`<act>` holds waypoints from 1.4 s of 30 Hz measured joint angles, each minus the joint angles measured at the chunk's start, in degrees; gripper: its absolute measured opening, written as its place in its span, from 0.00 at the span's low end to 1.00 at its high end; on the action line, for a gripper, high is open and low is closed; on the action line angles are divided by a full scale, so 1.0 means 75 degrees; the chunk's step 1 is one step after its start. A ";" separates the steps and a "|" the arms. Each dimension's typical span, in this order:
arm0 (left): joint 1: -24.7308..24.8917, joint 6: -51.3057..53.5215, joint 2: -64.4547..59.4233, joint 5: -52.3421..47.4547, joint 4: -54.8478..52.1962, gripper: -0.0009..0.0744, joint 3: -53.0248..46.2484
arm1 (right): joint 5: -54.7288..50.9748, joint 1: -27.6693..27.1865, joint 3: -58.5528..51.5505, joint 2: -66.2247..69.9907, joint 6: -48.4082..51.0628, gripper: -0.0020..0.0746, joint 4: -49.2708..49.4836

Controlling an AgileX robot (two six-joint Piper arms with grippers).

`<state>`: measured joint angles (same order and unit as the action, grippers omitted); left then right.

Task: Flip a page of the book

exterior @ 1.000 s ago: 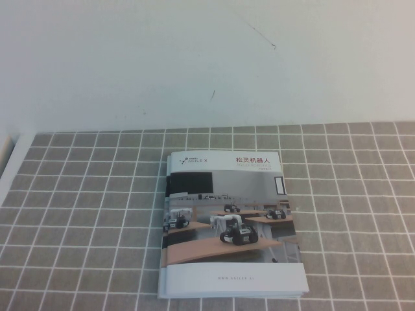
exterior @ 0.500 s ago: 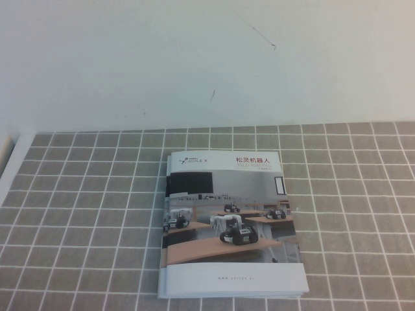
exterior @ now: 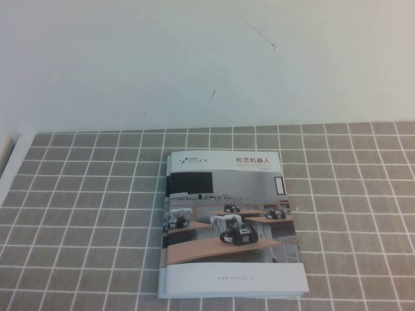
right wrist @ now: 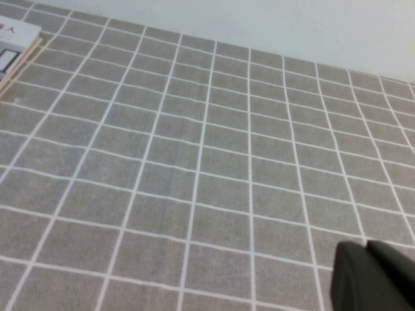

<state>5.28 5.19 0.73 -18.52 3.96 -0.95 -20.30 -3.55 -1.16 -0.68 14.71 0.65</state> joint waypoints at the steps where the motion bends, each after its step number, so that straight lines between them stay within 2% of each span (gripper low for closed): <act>1: 0.0000 0.0008 0.0000 0.0000 0.0000 0.01 0.0000 | 0.0000 0.0000 0.0000 0.0000 0.0000 0.02 0.0000; 37: 0.0000 0.0073 0.0000 -0.0016 -0.0329 0.01 0.0000 | 0.0000 0.0000 0.0000 0.0000 0.0000 0.02 -0.0087; 42: 0.0000 0.0086 0.0000 0.0510 -0.0602 0.01 -0.0044 | 0.0000 0.0000 0.0000 0.0000 0.0000 0.02 -0.0087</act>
<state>5.28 5.84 0.73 -14.70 -0.55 -1.28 -20.30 -3.55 -1.16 -0.68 14.71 0.00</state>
